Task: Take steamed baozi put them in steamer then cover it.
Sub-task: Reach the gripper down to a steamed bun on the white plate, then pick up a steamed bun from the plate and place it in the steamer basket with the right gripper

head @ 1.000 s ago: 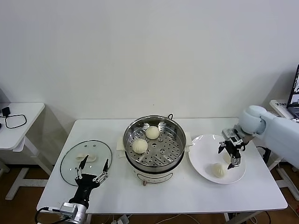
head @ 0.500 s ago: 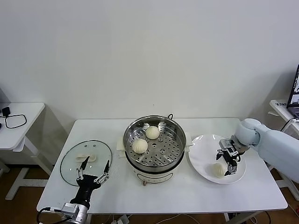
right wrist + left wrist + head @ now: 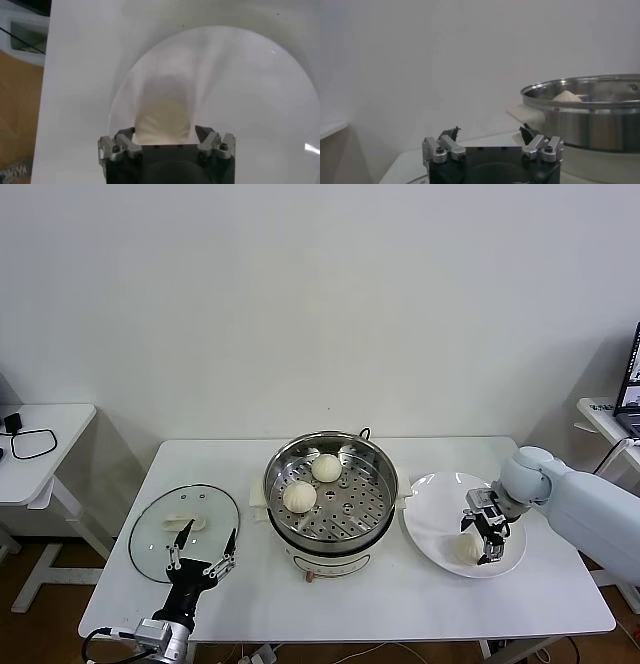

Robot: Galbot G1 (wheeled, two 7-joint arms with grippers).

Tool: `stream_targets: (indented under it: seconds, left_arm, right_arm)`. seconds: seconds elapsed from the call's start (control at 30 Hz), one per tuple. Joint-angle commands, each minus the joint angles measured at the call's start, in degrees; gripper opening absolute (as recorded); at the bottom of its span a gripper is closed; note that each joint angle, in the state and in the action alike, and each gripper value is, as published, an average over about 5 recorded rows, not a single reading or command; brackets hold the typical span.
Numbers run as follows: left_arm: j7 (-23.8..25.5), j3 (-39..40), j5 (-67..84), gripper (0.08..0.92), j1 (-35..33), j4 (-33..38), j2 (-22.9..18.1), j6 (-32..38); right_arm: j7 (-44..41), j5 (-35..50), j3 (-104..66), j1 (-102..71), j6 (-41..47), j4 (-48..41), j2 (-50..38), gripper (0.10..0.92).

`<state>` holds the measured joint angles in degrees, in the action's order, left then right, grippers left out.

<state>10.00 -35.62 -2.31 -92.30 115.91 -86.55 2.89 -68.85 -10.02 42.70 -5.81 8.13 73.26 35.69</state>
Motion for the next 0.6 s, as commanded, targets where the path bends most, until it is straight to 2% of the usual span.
stream_targets:
  seconds: [0.03,0.2,0.43,0.6]
  left_arm:
    - [0.0,0.2,0.0,0.823,0.1,0.0,0.0,0.0]
    - [-0.1,0.7,-0.1,0.823,0.1,0.3,0.2,-0.2]
    - [-0.1,0.7,-0.2,0.823,0.0,0.3,0.3,-0.4]
    - [-0.1,0.8,-0.2,0.823,0.0,0.3,0.3,-0.4]
  right_arm:
    - [0.2,-0.8,-1.5,-1.3,-0.1,-0.3,0.2,0.785]
    - [0.0,-1.2,-1.7,-1.5,-0.1,-0.3,0.4,0.690]
    - [-0.5,-0.7,-2.2,-1.0,-0.1,-0.1,0.1,0.679]
    - [-1.8,3.4,0.8,4.3,0.1,1.3,-2.0,0.679]
